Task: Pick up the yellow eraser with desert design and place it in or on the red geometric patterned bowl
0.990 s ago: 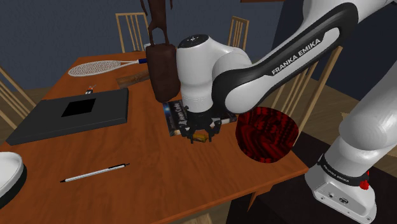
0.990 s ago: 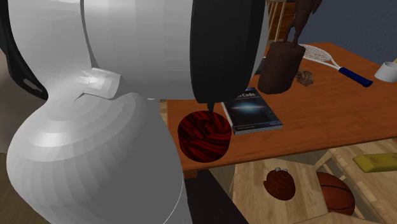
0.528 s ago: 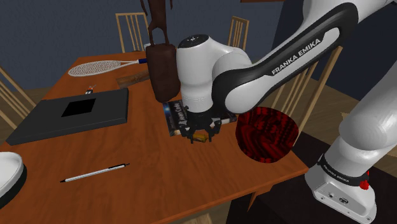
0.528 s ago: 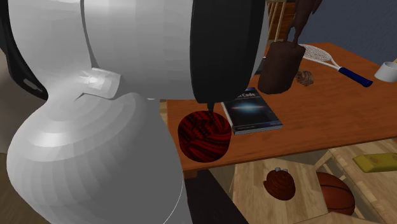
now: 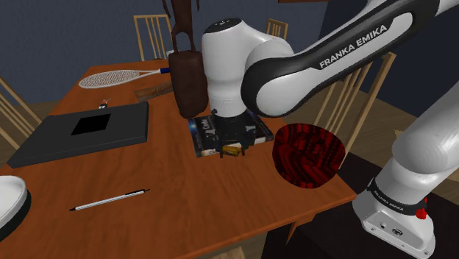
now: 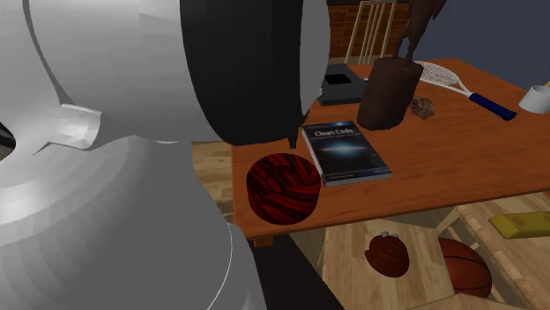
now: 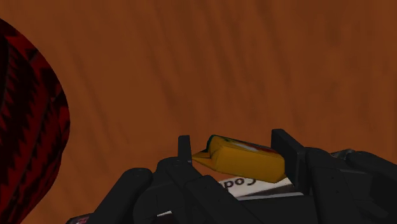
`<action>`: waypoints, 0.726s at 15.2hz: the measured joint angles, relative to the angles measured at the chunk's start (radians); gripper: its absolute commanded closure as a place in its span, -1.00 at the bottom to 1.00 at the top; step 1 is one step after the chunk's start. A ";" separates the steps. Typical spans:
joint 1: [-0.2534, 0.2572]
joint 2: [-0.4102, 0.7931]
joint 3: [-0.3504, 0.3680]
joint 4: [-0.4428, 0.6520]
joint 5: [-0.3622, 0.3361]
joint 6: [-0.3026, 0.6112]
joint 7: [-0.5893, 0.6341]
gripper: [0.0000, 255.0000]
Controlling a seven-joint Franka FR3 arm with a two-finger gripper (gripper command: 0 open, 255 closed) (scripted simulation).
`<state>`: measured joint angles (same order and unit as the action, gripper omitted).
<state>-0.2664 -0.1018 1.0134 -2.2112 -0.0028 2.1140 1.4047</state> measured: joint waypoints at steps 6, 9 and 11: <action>0.010 -0.061 -0.027 0.047 0.054 -0.082 -0.047 1.00; 0.016 -0.088 -0.043 0.068 0.076 -0.121 -0.068 1.00; 0.017 -0.095 -0.047 0.093 0.081 -0.150 -0.071 1.00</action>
<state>-0.2492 -0.1971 0.9665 -2.1181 0.0778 1.9643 1.3340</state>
